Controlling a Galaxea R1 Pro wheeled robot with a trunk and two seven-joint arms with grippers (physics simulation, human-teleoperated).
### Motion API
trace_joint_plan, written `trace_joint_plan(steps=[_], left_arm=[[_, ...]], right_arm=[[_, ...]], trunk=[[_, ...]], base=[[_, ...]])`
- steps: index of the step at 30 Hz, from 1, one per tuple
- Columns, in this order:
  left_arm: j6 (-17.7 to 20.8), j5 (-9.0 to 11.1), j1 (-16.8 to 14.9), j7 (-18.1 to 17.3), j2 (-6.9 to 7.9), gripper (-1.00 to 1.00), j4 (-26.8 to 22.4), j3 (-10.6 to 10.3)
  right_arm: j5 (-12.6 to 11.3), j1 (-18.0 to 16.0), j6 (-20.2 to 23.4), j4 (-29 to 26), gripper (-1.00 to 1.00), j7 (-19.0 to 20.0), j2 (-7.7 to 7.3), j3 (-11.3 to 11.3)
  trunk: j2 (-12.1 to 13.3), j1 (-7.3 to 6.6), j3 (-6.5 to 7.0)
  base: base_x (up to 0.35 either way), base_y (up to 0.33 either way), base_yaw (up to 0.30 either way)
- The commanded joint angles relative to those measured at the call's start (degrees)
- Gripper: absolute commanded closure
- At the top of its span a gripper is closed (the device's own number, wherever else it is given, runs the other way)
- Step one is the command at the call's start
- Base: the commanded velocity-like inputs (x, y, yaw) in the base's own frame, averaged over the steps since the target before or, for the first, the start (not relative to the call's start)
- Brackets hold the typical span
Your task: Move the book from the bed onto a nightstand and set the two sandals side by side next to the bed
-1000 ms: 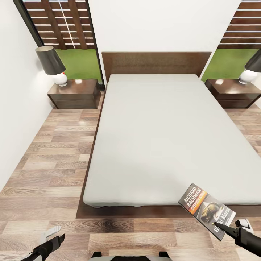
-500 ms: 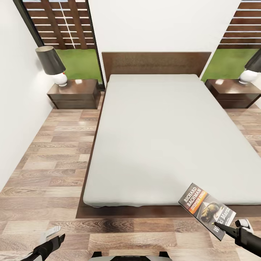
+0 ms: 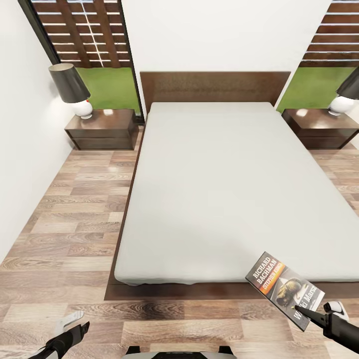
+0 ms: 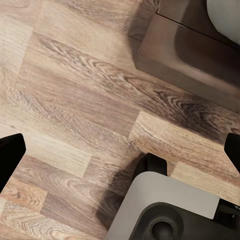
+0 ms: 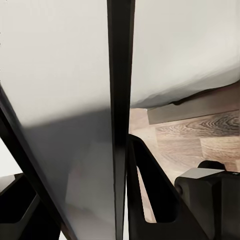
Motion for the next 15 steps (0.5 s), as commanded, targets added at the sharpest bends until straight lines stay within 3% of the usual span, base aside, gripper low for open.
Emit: trace_joint_plan(steps=[1,15], left_arm=[[-0.1,0.1,0.0,-0.4,0.01,-1.00,0.1,0.4],[-0.2,0.1,0.0,-0.3,0.05,-1.00,0.1,0.4]], right_arm=[[-0.6,-0.1,0.6,0.0,1.00,0.1,-0.08,0.4],[-0.6,-0.1,0.6,0.0,1.00,0.1,-0.08,0.4]], trunk=[[-0.1,0.03,-0.08],[-0.1,0.03,0.83]], base=[[0.000,0.000,0.000],[0.000,0.000,0.000]])
